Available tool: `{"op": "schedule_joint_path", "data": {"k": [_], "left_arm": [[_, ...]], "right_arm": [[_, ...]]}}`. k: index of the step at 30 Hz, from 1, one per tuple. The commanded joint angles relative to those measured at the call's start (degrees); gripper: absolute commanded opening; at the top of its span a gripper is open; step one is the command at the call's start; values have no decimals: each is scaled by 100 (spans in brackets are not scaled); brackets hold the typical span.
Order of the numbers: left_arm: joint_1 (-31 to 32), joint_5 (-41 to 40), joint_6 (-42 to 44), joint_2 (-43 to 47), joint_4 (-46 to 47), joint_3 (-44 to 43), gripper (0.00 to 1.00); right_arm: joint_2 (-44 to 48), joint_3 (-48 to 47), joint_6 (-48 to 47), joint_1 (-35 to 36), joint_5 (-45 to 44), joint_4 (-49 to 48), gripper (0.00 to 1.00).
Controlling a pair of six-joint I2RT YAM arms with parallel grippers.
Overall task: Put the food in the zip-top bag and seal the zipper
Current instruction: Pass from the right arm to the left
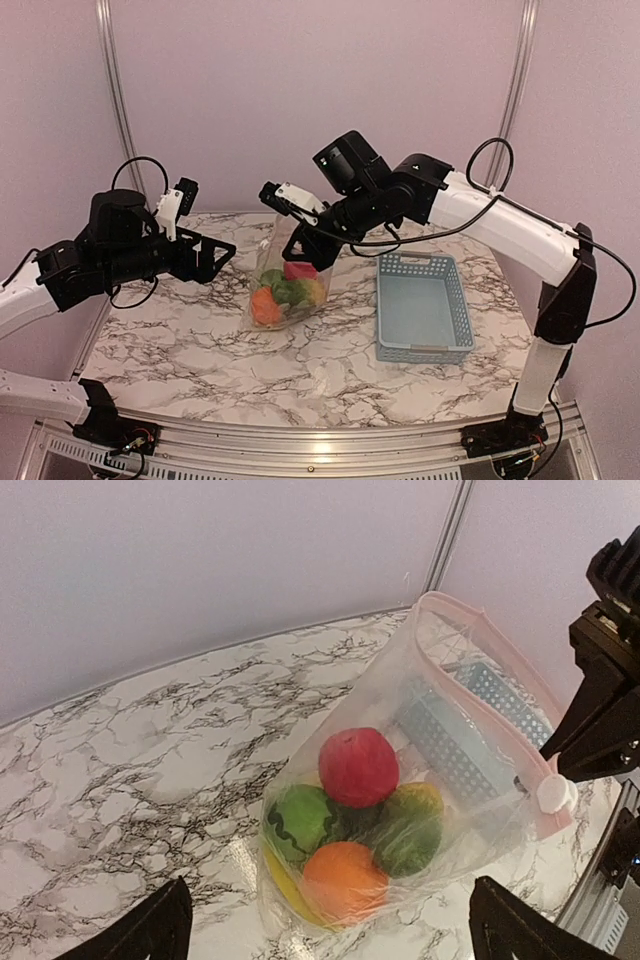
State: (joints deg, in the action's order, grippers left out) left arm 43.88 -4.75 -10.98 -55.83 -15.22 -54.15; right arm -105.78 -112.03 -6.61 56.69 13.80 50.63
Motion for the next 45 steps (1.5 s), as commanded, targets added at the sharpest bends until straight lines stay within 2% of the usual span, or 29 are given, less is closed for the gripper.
{"op": "schedule_joint_path", "data": {"k": [1, 2, 4, 6, 8, 9, 11, 13, 15, 20, 27, 35, 45], "left_arm": [[-2, -1412, -401, -175, 68, 75, 99], [-9, -1692, -418, -226, 62, 69, 99], [-13, -1681, -58, -231, 398, 100, 99], [-11, -1844, -266, -111, 956, 277, 99], [-12, -1335, -36, -69, 1388, 387, 99], [-15, -732, 314, -79, 1459, 387, 94], [-11, 472, 975, -172, 1261, 229, 73], [-10, 1239, 1477, -252, 841, 92, 58], [24, 1571, 1726, -133, 643, 150, 53], [40, 1887, 1874, 273, 1060, 455, 50], [51, 2309, 1951, -225, 1558, 374, 43], [54, 2308, 2035, -607, 2271, 420, 42], [58, 2360, 2135, -918, 2736, 461, 34]], "right_arm": [[45, -383, 289, 27, 140, 56, 0], [55, -381, 292, 27, 122, 52, 0], [53, -377, 292, 22, 87, 71, 0], [34, -412, 312, 27, 64, 109, 0], [18, -501, 345, 28, 61, 146, 0], [14, -530, 365, 27, 49, 148, 0], [13, -541, 371, 31, 16, 153, 0], [11, -532, 379, 27, -53, 184, 0], [-2, -516, 392, 27, -98, 208, 0], [-9, -504, 419, 26, -87, 206, 0], [-11, -444, 433, 27, 30, 102, 1], [-70, -442, 380, 15, 81, 83, 1], [-212, -650, 466, -59, 262, 85, 1]]}}
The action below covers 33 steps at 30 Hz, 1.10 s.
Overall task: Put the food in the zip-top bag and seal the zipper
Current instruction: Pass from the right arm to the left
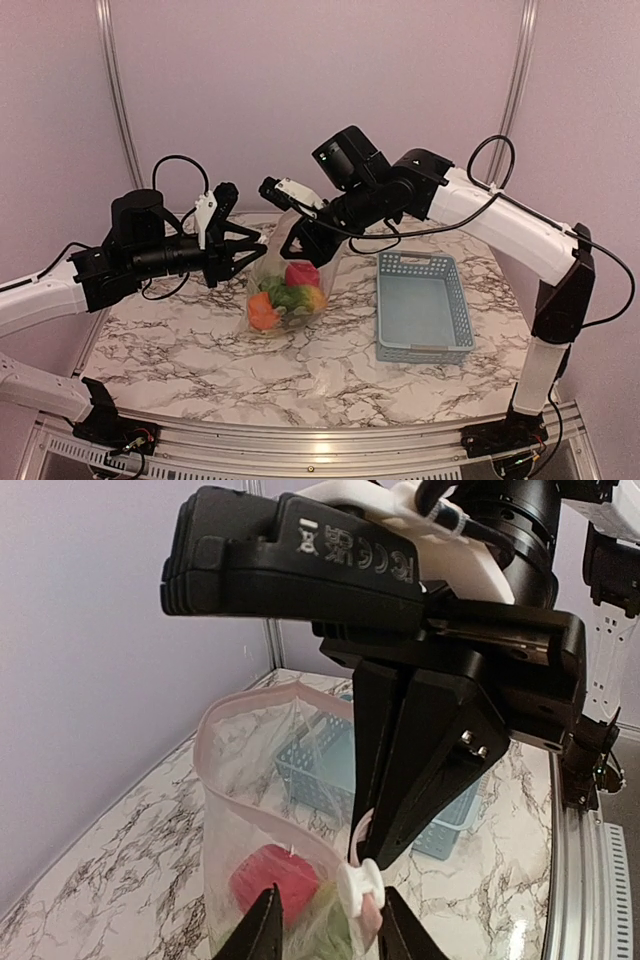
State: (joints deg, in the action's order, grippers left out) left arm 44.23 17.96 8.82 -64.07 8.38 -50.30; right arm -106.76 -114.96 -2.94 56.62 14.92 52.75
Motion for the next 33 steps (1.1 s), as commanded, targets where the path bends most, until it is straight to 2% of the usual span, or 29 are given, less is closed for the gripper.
{"op": "schedule_joint_path", "data": {"k": [1, 9, 18, 21, 28, 30, 33], "left_arm": [[21, 90, 178, -122, 390, 81, 33], [24, 54, 199, -254, 667, 253, 31], [23, -143, 142, -347, 935, 312, 22], [20, -186, 104, -423, 1021, 309, 18], [22, -176, 35, -472, 1087, 283, 1], [24, -187, 37, -421, 1082, 276, 0], [22, -160, 193, -361, 828, 164, 0]], "right_arm": [[-123, -388, 108, -70, 171, -121, 1], [-143, -457, 160, -213, 289, -81, 1], [-154, -455, 151, -224, 288, 18, 1], [-137, -434, 145, -222, 268, 42, 1], [-99, -413, 79, -225, 111, 132, 3], [-95, -438, 59, -222, 39, 174, 6], [-69, -641, -39, -219, 333, 268, 21]]}}
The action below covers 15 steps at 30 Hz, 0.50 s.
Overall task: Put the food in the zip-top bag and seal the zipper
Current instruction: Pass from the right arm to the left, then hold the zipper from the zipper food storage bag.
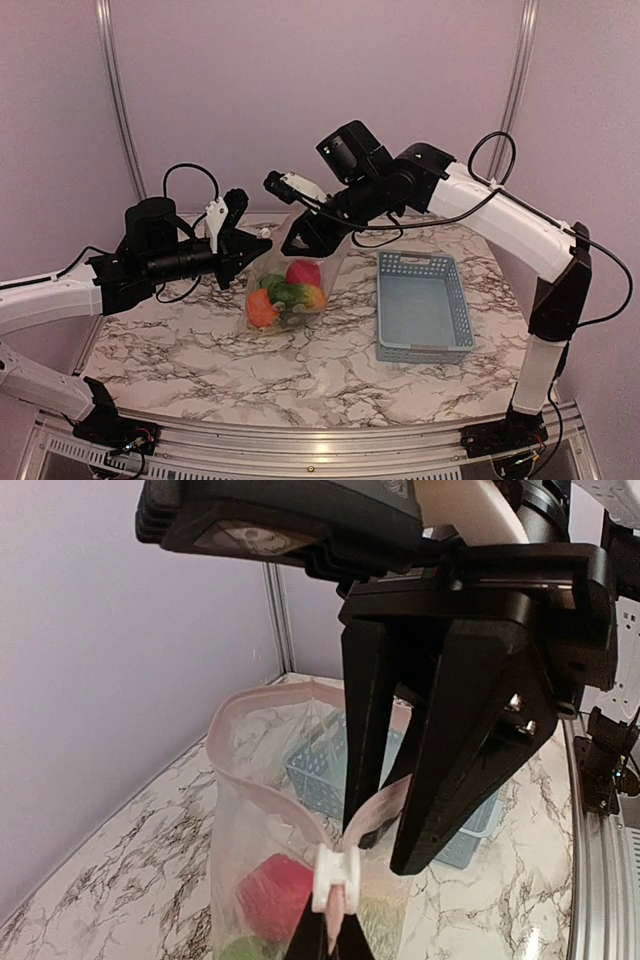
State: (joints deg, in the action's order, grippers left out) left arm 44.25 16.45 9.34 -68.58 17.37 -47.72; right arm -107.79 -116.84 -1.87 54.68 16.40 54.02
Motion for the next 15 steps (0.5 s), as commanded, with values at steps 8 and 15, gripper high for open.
{"op": "schedule_joint_path", "data": {"k": [8, 15], "left_arm": [[52, 173, 749, 290, -1022, -425, 0], [154, 362, 1246, 500, -1806, -608, 0]], "right_arm": [[504, -402, -452, 142, 294, -201, 43], [374, -340, -687, 324, 341, -170, 45]]}}
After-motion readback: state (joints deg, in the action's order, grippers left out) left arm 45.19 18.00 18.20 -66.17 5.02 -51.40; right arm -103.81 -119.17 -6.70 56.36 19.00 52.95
